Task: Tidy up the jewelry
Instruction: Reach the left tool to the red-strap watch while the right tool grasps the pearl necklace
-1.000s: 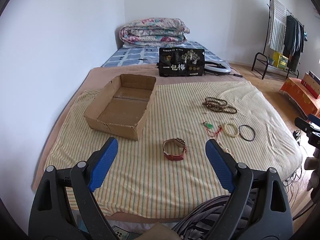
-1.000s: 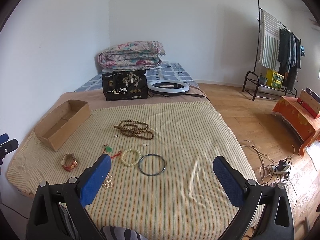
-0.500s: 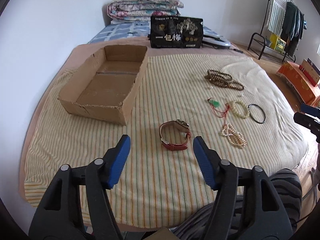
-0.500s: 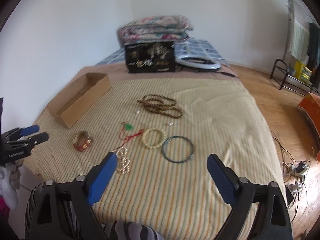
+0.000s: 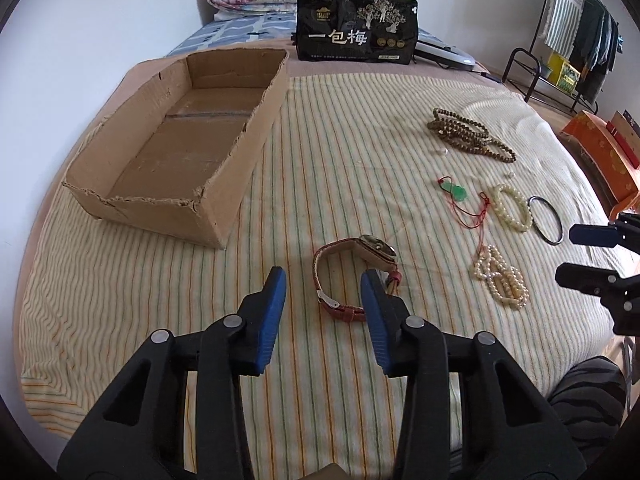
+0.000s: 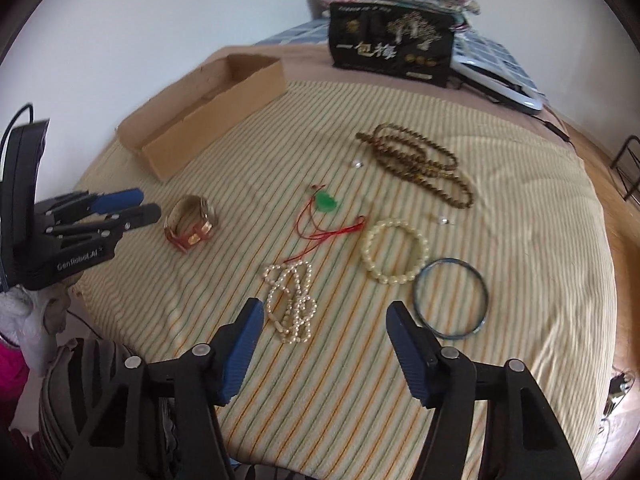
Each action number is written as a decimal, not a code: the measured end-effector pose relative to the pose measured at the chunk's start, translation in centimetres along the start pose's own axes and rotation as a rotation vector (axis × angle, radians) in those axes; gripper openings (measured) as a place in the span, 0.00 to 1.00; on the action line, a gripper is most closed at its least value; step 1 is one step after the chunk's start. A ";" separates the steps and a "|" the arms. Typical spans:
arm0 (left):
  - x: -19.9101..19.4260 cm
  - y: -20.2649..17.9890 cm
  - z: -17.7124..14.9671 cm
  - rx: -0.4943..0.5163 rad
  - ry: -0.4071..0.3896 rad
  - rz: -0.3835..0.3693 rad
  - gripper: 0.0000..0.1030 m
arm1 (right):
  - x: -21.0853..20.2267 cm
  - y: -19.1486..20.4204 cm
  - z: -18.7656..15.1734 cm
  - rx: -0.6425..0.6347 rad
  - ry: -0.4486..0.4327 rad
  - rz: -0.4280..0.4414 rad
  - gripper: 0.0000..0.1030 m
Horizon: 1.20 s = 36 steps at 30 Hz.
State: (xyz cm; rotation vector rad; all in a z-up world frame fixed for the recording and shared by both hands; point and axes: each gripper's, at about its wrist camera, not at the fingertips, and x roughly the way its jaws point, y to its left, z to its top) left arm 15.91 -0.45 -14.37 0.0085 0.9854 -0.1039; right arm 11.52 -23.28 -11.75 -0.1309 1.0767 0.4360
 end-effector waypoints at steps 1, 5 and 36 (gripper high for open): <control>0.4 0.0 0.0 -0.001 0.005 0.005 0.38 | 0.6 0.2 0.1 -0.014 0.018 0.004 0.59; 1.6 0.2 0.2 -0.003 0.028 0.007 0.33 | 1.8 0.4 0.3 -0.036 0.063 0.027 0.57; 4.6 -0.1 0.5 0.065 0.052 -0.060 0.04 | 6.1 3.0 0.6 -0.173 0.154 -0.043 0.05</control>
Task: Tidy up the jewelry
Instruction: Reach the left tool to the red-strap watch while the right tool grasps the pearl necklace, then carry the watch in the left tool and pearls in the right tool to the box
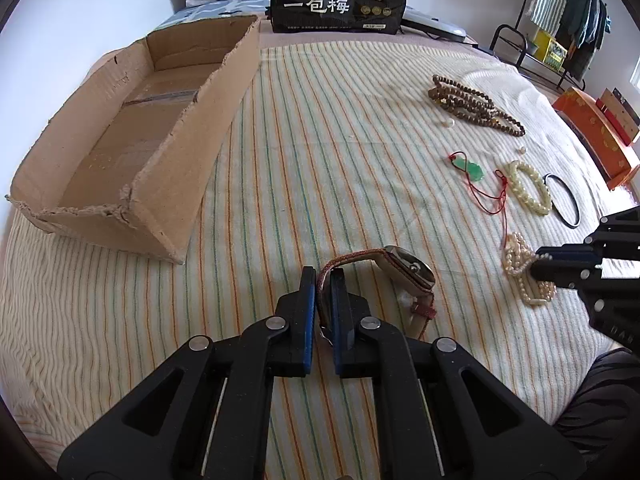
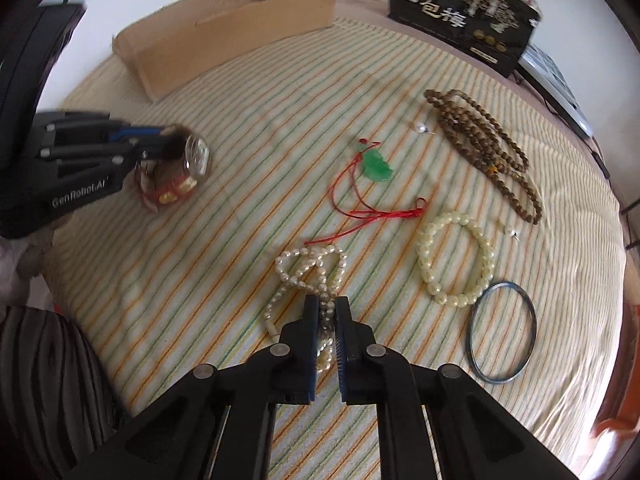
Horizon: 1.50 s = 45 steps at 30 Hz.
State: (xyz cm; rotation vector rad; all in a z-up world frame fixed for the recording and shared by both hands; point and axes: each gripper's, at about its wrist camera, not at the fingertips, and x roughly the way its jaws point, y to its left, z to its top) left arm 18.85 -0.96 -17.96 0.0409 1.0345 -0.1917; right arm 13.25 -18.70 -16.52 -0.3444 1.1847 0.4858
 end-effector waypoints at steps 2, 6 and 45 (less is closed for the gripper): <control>-0.5 0.0 0.0 0.001 -0.008 -0.002 0.04 | -0.6 -0.8 -0.2 0.041 -0.019 0.021 0.05; -1.5 -0.2 -0.2 0.005 -0.026 -0.015 0.04 | -2.0 -1.9 -0.5 0.106 -0.059 0.068 0.05; -9.8 9.9 4.4 -0.096 -0.231 0.078 0.04 | -9.5 1.4 12.9 0.104 -0.360 0.142 0.05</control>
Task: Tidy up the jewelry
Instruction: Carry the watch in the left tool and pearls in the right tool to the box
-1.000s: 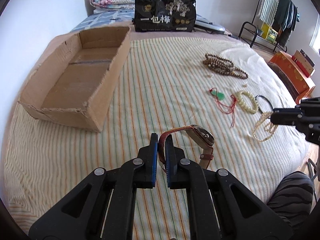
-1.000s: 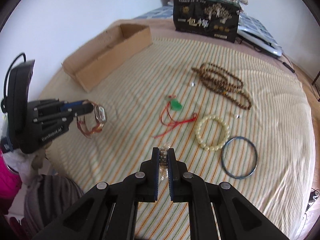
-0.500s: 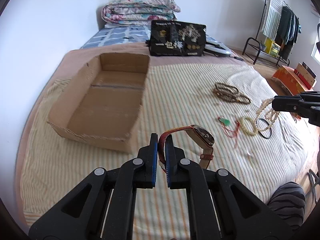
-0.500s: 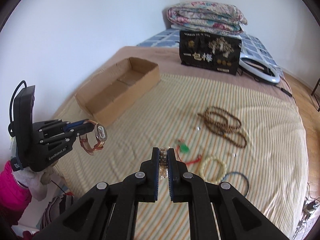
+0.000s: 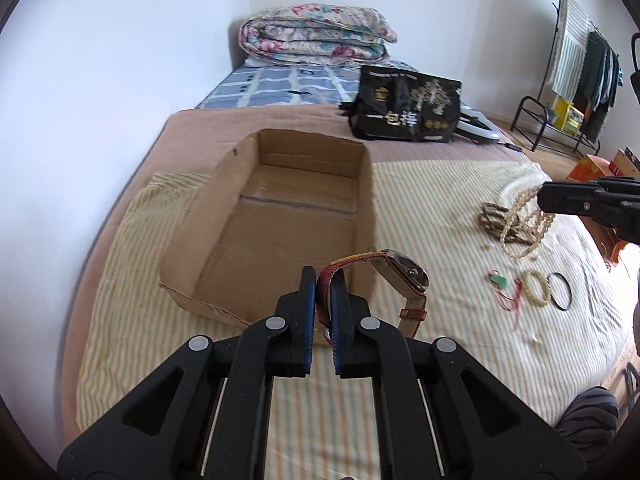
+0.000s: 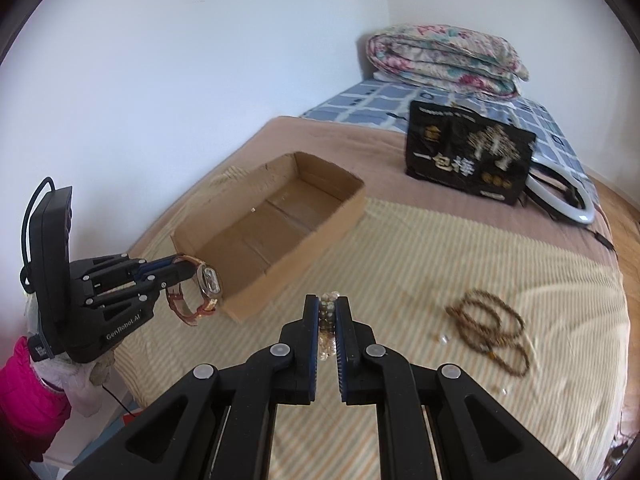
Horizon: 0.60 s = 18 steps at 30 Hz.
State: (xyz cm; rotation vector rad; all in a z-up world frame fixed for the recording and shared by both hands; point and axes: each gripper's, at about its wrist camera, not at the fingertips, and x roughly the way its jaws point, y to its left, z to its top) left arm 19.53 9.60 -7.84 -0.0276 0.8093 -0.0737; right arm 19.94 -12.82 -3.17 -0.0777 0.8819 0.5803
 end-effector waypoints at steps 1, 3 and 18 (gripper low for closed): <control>0.1 0.4 0.2 -0.003 -0.002 0.005 0.04 | 0.5 0.3 0.6 -0.002 -0.003 0.006 0.05; 0.3 1.0 0.5 -0.008 -0.006 0.013 0.04 | 1.3 0.7 1.4 -0.006 -0.005 0.015 0.05; 2.7 4.8 1.9 -0.045 0.004 0.048 0.04 | 8.1 3.6 7.1 -0.043 0.003 0.100 0.05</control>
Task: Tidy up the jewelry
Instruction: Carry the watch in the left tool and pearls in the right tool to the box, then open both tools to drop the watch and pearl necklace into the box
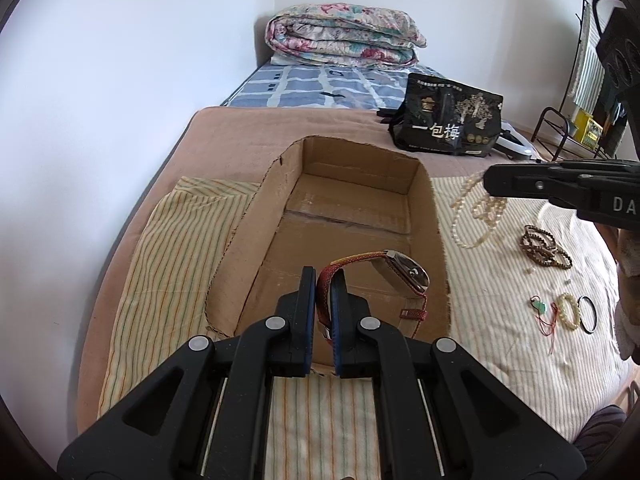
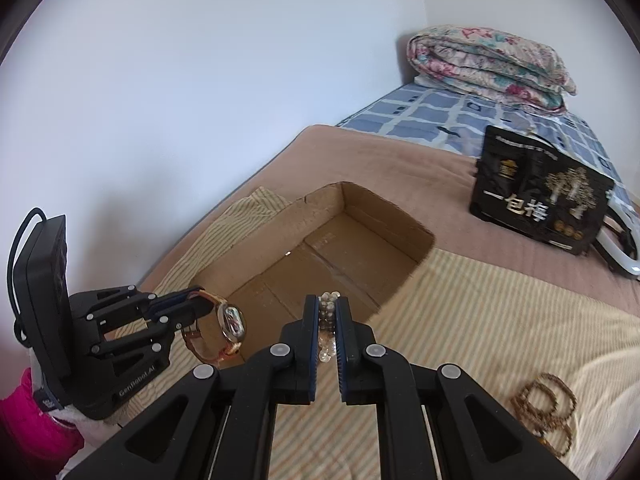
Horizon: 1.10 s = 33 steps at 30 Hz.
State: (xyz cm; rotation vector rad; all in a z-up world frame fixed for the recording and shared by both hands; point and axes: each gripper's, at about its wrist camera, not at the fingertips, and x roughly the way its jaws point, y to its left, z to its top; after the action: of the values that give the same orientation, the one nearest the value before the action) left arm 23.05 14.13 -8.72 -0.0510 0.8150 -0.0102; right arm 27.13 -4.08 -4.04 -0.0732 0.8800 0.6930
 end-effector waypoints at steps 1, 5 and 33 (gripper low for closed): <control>0.3 0.2 0.0 -0.002 0.003 0.001 0.04 | 0.5 0.1 0.2 -0.004 0.003 0.001 0.05; 1.2 0.4 -0.1 -0.001 0.019 0.005 0.04 | 2.4 0.4 0.5 -0.004 0.019 0.005 0.05; 1.2 0.6 -0.2 -0.035 0.014 0.026 0.21 | 3.4 -0.1 -0.9 0.005 0.016 -0.036 0.56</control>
State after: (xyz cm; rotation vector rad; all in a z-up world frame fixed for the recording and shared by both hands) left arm 23.74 14.73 -9.71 -0.0731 0.8295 0.0284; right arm 28.04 -2.62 -7.12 -0.0904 0.8936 0.6577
